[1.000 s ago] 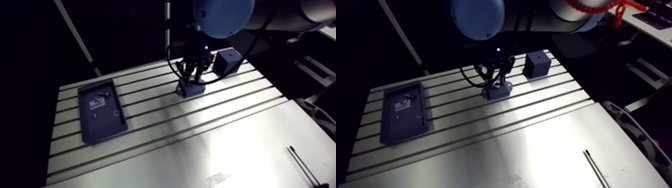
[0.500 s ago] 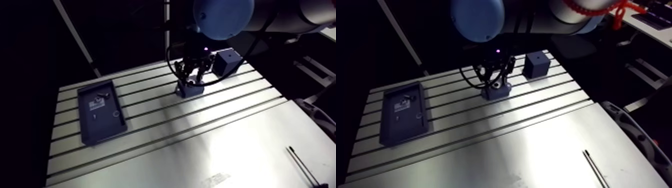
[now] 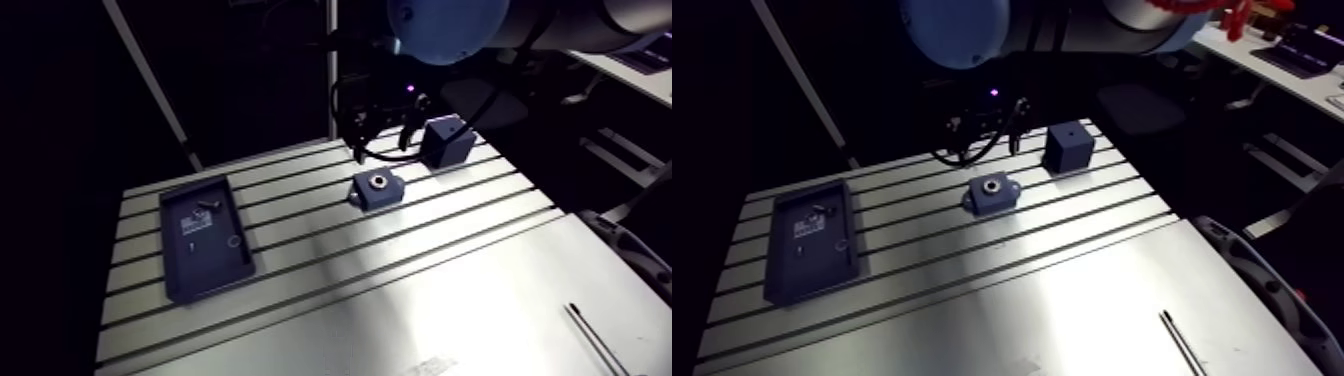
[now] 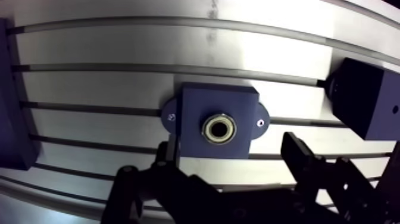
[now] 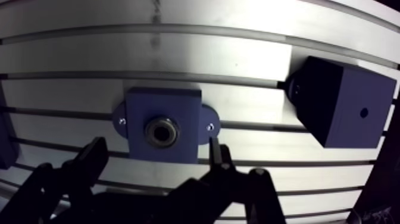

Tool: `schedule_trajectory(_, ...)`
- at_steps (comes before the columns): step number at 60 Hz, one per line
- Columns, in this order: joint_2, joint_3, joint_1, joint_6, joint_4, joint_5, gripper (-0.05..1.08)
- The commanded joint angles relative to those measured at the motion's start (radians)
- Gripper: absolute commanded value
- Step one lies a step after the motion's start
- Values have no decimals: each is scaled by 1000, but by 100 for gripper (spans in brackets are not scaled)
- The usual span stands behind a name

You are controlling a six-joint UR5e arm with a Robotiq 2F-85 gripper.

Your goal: Pick up the bearing and press it into the housing until flush.

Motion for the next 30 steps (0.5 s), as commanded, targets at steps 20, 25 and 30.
schedule_trajectory(20,-1,2,-3,44,20,3,107)
schedule_trajectory(25,1,5,1,44,20,0,107)
schedule_trajectory(30,6,5,1,44,20,-1,107)
